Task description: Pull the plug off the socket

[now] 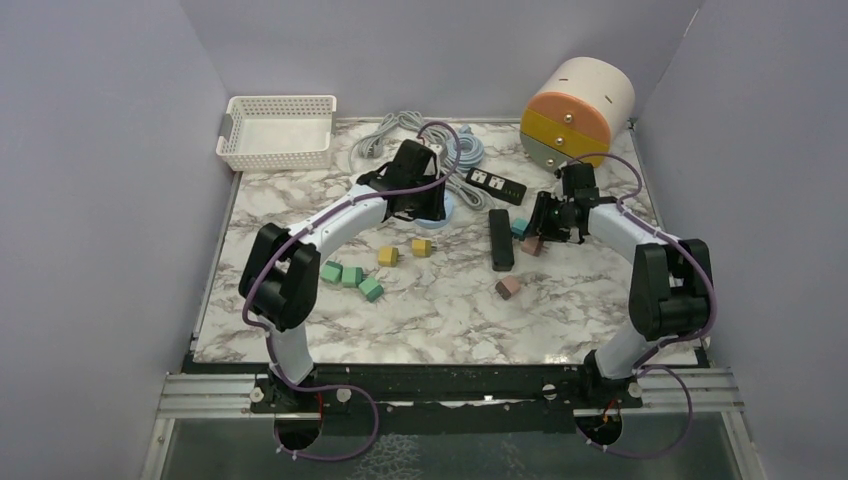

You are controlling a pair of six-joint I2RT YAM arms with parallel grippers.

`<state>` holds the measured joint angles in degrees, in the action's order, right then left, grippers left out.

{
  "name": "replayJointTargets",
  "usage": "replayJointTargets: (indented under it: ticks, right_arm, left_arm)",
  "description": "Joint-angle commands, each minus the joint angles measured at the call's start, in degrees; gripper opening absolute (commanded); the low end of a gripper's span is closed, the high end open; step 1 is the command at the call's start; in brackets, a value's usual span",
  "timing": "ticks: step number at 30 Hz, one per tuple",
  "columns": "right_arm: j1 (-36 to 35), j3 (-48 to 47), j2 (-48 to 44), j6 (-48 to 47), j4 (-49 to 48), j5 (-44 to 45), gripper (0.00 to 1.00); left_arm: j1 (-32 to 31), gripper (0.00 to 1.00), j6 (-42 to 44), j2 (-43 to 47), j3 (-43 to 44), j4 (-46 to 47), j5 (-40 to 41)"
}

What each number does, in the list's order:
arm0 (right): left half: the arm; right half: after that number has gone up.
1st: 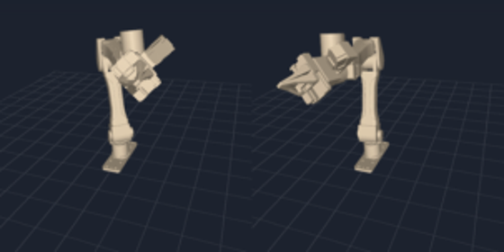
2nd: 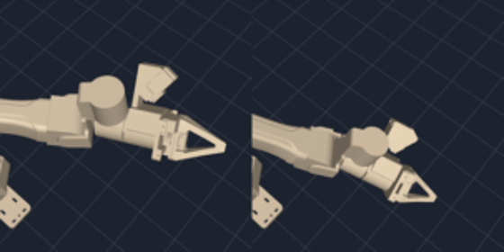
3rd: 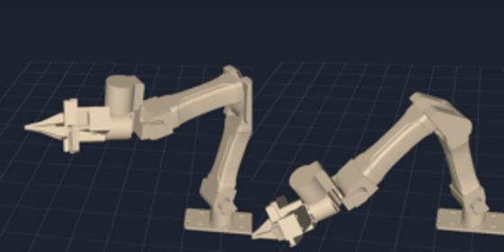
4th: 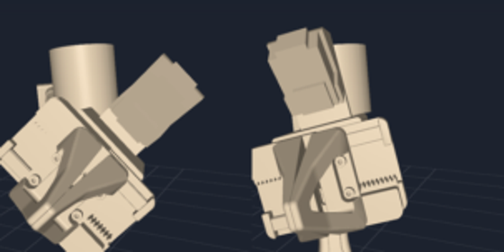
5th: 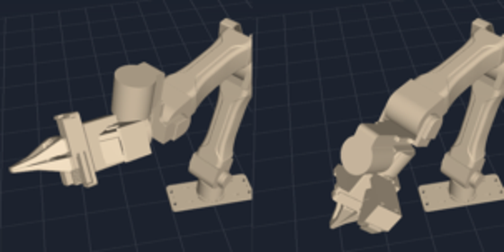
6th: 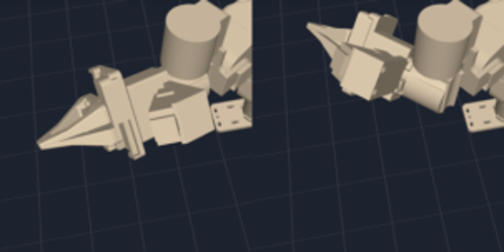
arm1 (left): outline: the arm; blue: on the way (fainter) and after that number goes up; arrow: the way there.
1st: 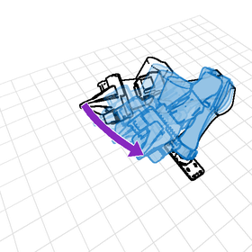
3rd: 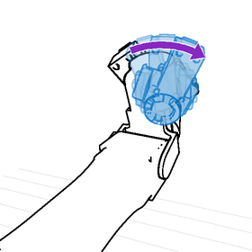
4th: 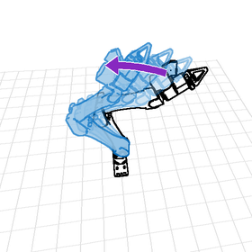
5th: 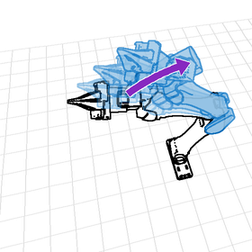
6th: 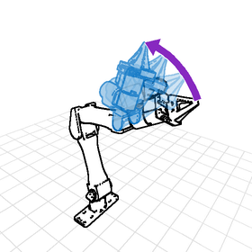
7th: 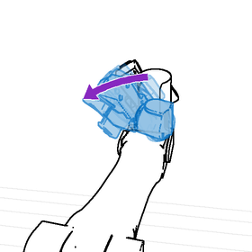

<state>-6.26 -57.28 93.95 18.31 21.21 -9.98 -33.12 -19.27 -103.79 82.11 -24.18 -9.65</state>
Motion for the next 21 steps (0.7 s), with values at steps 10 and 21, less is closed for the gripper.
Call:
replayJointTargets:
  ticks: [10, 21]
  right_arm:
    - [-6.87, 4.17, 4.90, -2.00, 9.95, 6.81, 0.49]
    - [-7.53, -5.71, 2.93, -2.82, 14.44, 18.63, 0.68]
  left_arm:
    - [-7.63, 0.34, 3.55, -1.61, 2.19, 0.59, -4.74]
    - [-15.33, 0.37, 9.12, -0.16, 0.01, 5.51, -7.64]
